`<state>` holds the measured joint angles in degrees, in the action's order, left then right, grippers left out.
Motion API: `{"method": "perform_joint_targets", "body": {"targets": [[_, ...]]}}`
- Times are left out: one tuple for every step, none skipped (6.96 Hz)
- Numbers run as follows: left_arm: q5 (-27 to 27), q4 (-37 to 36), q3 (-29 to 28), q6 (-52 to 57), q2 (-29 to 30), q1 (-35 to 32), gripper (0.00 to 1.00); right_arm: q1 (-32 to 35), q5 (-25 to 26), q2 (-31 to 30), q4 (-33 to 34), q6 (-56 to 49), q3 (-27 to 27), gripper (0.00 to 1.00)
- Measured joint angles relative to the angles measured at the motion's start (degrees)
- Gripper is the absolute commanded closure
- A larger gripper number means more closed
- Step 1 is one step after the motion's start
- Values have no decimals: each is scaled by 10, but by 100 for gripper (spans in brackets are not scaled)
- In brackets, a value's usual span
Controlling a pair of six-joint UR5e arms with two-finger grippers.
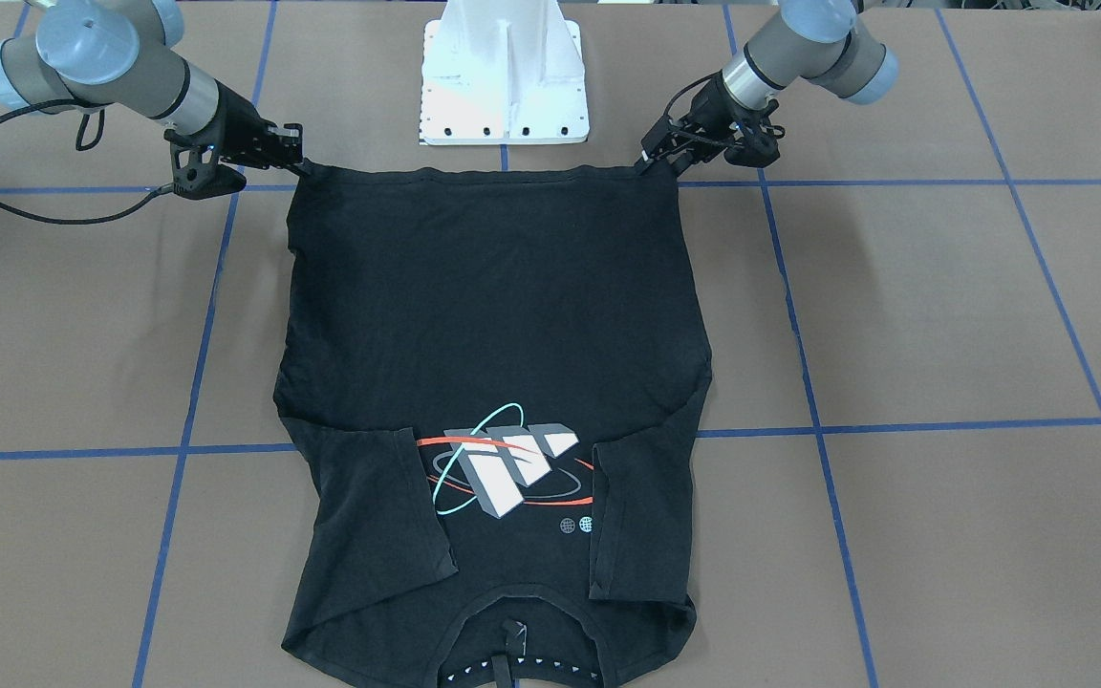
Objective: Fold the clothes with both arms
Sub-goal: 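Move the left gripper down to the hem corner nearest it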
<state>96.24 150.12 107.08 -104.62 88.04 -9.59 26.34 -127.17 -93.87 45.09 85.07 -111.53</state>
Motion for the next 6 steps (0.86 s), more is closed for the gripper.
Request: {"method": "perform_joint_targets", "body": {"targets": [[0,0,0,0,0,0,99,0,0,0,0,0,0,100],[0,0,1,0,0,0,100,0,0,0,0,0,-1,100],[0,0,3,0,-1,0,100,0,0,0,0,0,-1,100],[1,0,8,1,-3,-2,100,1,0,0,0,0,-1,100],[2,0,20,2,-9,-5,100,2,0,-1,0,1,-1,100],[4,0,41,5,-21,-8,100,4,-10,-2,-2,1,-2,100]]}}
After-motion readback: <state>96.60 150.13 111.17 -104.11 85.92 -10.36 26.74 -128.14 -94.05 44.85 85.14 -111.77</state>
